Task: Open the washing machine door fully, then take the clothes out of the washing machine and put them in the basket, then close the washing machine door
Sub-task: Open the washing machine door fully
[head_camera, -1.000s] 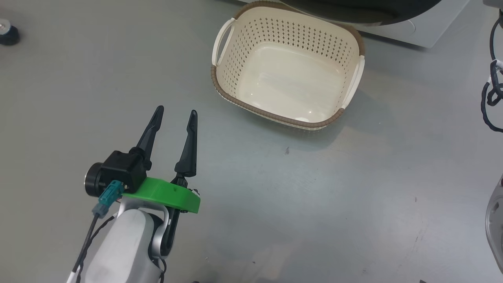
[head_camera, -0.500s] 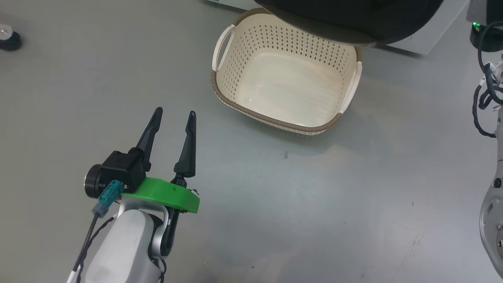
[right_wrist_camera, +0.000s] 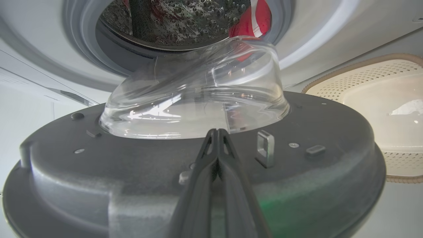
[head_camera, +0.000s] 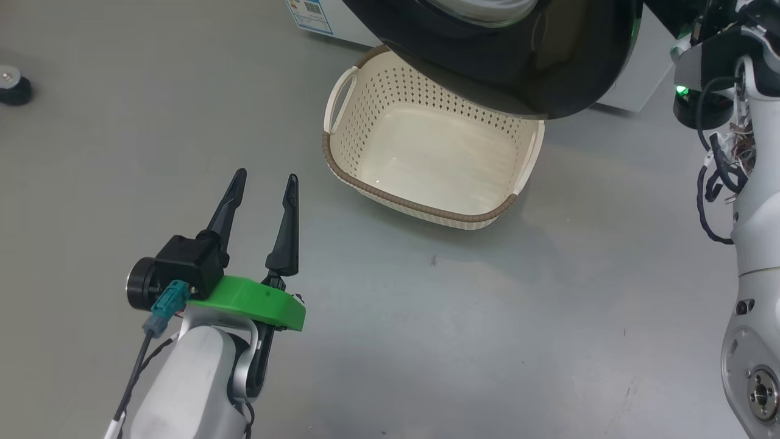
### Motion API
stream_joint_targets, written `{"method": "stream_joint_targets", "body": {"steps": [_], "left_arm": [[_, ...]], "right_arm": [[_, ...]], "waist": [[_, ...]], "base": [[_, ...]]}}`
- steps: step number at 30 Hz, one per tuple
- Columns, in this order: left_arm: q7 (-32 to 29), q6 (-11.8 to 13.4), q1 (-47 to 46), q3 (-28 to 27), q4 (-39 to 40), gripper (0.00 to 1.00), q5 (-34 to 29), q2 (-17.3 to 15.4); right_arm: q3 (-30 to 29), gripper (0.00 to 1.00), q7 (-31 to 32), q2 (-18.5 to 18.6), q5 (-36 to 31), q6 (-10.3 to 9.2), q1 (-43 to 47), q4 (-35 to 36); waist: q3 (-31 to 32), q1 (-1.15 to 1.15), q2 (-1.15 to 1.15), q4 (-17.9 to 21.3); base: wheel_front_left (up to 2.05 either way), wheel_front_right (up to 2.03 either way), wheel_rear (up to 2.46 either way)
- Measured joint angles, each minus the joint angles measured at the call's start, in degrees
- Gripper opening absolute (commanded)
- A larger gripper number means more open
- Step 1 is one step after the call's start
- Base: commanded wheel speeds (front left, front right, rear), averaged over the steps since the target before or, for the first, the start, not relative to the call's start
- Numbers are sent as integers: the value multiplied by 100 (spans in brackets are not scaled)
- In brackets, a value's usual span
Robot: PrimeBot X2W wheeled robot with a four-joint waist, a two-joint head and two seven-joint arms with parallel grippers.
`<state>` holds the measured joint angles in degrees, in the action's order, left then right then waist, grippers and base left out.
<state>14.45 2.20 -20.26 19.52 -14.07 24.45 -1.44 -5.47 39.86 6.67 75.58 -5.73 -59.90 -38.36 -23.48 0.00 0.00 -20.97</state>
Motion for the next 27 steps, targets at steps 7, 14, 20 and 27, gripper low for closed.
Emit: {"method": "stream_joint_targets", "body": {"steps": [7,14,20,27], "left_arm": [[0,0,9,4,-29,100,-45,0],[0,0,75,-2,-73,100,-105,-1],[0,-1,151,-1,-119,100,-158,-2],[0,-5,221,3,-168,100,-201,-3]], "right_arm": [[65,0,174,-90,127,3,152,-86],[171,0,324,-170,256,36,344,-154],[223,0,405,-216,412,68,546,-221],[302,0,505,-246,608,113,745,-243]], "waist": [[168,0,0,71],[338,0,0,129],[497,0,0,171],[674,0,0,216]], "base": [[0,0,0],[0,0,0],[0,0,0],[0,0,0]]}}
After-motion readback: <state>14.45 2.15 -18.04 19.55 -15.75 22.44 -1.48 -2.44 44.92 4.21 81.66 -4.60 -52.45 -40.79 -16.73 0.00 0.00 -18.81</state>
